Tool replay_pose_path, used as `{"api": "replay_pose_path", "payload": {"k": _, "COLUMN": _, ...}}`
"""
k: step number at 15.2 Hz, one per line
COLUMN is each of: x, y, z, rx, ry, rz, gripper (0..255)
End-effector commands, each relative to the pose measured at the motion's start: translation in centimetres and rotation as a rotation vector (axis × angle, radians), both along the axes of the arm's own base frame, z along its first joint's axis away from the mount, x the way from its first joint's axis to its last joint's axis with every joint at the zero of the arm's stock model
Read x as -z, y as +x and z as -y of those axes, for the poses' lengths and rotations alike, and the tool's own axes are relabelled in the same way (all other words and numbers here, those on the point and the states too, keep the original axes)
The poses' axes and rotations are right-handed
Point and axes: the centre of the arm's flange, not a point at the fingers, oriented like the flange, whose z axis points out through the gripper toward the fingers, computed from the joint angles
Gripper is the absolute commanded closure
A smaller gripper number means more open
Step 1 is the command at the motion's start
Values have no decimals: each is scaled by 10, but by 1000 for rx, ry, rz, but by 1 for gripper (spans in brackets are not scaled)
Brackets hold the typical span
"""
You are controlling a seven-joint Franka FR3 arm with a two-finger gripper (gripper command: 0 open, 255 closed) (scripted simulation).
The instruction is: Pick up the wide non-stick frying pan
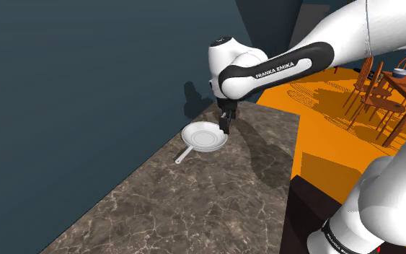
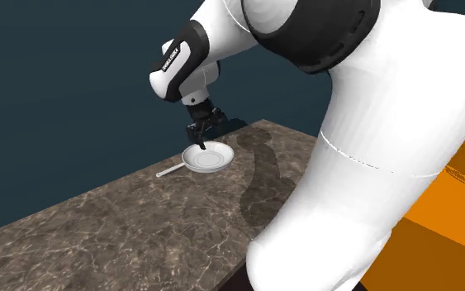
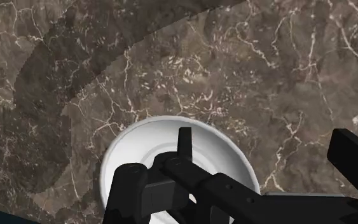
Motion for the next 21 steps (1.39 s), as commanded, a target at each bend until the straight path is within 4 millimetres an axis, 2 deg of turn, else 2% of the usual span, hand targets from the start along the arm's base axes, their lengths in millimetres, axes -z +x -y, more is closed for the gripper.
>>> {"api": "replay_pose_path", "payload": {"k": 1, "x": 17, "y": 18, "z": -12, "rx": -47, "ry": -21, "rz": -4, "gripper": 0}}
{"api": "replay_pose_path", "payload": {"k": 12, "x": 120, "y": 92, "z": -96, "rx": -294, "ry": -137, "rz": -31, "gripper": 0}}
{"api": "replay_pose_path", "payload": {"k": 19, "x": 157, "y": 92, "z": -96, "rx": -294, "ry": -137, "rz": -31, "gripper": 0}}
{"api": "replay_pose_path", "payload": {"k": 21, "x": 160, "y": 92, "z": -96, "rx": -294, "ry": -137, "rz": -31, "gripper": 0}}
